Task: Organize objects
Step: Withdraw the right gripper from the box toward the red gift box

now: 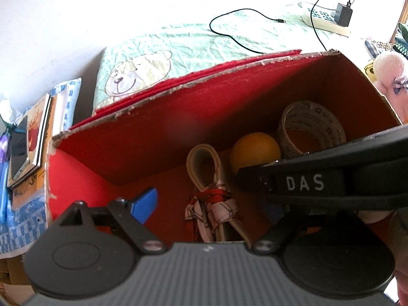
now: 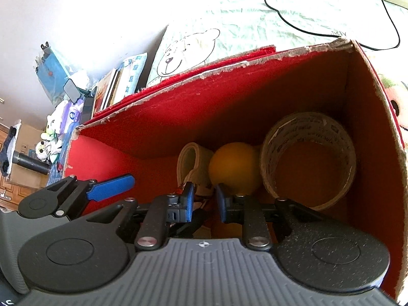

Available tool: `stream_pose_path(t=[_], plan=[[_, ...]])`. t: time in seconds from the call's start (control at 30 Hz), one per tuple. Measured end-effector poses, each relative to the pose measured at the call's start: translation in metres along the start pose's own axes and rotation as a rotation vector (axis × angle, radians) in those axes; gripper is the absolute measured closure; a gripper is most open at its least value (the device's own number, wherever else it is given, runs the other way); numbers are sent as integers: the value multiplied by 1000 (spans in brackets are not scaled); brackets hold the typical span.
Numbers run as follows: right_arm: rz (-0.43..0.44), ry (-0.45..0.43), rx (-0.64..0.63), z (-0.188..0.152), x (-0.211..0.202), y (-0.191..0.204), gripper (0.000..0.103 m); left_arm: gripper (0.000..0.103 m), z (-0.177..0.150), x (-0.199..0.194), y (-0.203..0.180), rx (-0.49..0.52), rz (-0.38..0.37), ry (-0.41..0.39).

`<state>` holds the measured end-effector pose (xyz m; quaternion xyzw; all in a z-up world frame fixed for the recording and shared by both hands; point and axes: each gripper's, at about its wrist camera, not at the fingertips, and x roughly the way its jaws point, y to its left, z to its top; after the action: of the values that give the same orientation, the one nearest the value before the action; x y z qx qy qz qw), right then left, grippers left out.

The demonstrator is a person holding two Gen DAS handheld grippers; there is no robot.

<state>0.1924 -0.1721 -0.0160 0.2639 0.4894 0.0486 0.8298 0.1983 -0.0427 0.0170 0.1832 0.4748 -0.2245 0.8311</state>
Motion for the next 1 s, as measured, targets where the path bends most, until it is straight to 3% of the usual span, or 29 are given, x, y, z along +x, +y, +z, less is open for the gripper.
stream_pose_path(t=[0.7,1.0], plan=[[-72,-87,7,-3,-5,-2,80,16,-3,-4,-3,5,79,-19],[-135,-201,10,-10,-26,2,79,15,-5,-14,-2,7,85,-65]])
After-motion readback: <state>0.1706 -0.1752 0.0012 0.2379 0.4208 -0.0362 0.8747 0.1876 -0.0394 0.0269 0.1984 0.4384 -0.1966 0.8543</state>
